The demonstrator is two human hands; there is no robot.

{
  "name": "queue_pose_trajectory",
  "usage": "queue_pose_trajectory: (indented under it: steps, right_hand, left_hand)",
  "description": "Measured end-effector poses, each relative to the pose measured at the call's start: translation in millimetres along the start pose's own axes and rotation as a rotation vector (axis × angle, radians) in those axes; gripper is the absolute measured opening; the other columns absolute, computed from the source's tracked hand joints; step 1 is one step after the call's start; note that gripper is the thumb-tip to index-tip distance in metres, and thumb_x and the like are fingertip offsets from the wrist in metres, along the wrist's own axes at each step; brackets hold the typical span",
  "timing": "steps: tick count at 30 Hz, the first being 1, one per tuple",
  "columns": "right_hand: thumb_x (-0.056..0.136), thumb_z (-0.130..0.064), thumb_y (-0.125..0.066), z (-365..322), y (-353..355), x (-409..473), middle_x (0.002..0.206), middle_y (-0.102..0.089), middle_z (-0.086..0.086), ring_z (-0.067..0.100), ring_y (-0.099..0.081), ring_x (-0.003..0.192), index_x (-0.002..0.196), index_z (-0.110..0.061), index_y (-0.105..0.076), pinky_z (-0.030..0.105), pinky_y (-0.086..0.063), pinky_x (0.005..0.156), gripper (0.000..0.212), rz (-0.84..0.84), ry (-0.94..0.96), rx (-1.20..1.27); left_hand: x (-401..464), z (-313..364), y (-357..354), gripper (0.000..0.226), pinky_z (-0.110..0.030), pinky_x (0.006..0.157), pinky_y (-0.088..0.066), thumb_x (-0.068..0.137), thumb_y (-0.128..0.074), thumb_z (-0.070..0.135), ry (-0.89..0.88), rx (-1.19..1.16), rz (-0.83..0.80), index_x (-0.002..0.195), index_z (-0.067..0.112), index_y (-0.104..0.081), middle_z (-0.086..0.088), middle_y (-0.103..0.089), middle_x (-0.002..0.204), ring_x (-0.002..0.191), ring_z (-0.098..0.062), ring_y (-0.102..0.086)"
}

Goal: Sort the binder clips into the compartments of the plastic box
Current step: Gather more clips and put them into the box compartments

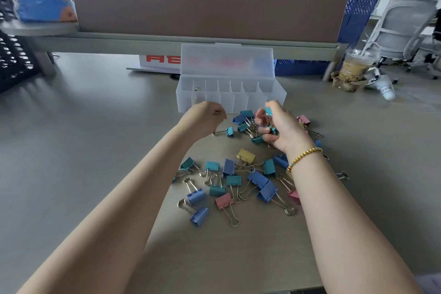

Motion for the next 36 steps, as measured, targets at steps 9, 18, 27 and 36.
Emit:
queue_pose_trajectory:
  steps: [9,18,27,36]
  right_hand:
    - [0.096,-0.025,-0.03,-3,-3,4,0.088,-0.06,0.004,0.025,-0.057,0.08,0.106,-0.015,-0.053,0.034,-0.045,0.069,0.027,0.232,0.32,-1.085]
    - [0.096,-0.033,-0.049,8,-12,3,0.106,-0.063,0.008,0.026,-0.06,0.09,0.118,-0.016,-0.051,0.03,-0.042,0.066,0.028,0.137,0.409,-1.521]
    - [0.096,-0.032,-0.046,9,-22,1,0.094,-0.065,0.009,0.025,-0.061,0.08,0.112,-0.01,-0.054,0.029,-0.042,0.062,0.028,0.123,0.5,-1.572]
    - [0.095,-0.018,-0.04,-1,-10,0,0.064,-0.04,0.002,0.014,-0.036,0.057,0.085,-0.014,-0.051,0.024,-0.027,0.049,0.016,0.051,0.263,-0.72]
  left_hand:
    - [3,-1,-20,0.055,-0.029,0.086,-0.045,0.083,-0.063,0.046,-0.069,0.342,-0.192,0.131,0.021,-0.052,-0.004,-0.057,0.132,0.114,-0.025,-0.056]
    - [5,-5,-24,0.034,-0.028,0.065,-0.038,0.088,-0.057,0.041,-0.088,0.405,-0.149,0.096,0.008,-0.055,-0.013,-0.061,0.095,0.076,-0.025,-0.048]
    - [1,-6,-5,0.029,-0.017,0.041,-0.025,0.094,-0.052,0.035,0.092,-0.474,-0.205,0.08,0.008,-0.055,-0.002,-0.043,0.064,0.051,-0.013,-0.035]
    - [-1,-18,-8,0.023,-0.011,0.027,-0.012,0.096,-0.035,0.018,0.325,-1.221,-0.24,0.077,0.014,-0.047,0.01,-0.036,0.041,0.031,-0.002,-0.024]
Point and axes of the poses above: each hand's wrist, its own x-axis towards the middle knuckle, its own y-axis out of the back of the hand, z = x × y, the point moved 3 cm from there along x, towards the middle knuckle
